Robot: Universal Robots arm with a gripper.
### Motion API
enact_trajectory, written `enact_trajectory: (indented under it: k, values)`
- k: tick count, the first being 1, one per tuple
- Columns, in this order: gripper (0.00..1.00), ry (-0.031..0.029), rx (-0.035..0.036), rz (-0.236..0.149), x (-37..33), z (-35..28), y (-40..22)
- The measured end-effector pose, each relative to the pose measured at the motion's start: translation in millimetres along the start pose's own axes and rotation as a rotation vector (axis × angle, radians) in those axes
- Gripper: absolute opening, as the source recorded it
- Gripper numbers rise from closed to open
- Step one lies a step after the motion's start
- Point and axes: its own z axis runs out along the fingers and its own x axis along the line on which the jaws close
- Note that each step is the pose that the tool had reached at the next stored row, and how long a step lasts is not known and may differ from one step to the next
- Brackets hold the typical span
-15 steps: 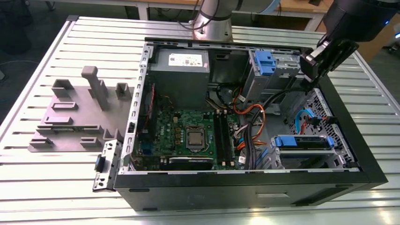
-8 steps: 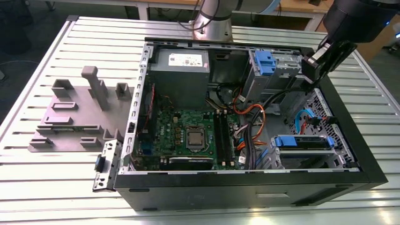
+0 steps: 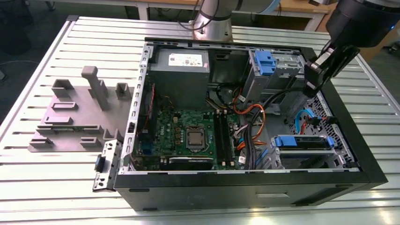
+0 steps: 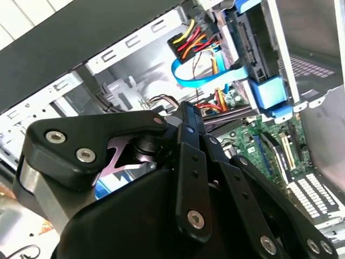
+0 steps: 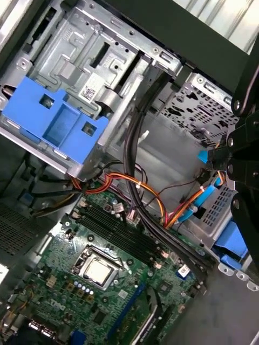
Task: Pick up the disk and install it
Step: 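Insert the first disk wire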
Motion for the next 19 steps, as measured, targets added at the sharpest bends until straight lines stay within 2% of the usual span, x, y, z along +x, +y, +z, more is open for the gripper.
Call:
enact_trajectory:
  k: [4, 12, 19]
  values:
    - [0.11, 0.0023, 0.0061, -0.026, 0.2, 0.7, -0.5]
    - [0.11, -0.0018, 0.0123, -0.136, 0.2, 1.6, -0.5]
    - [0.11, -0.0044, 0.0167, -0.210, 0.2, 2.2, -0.5]
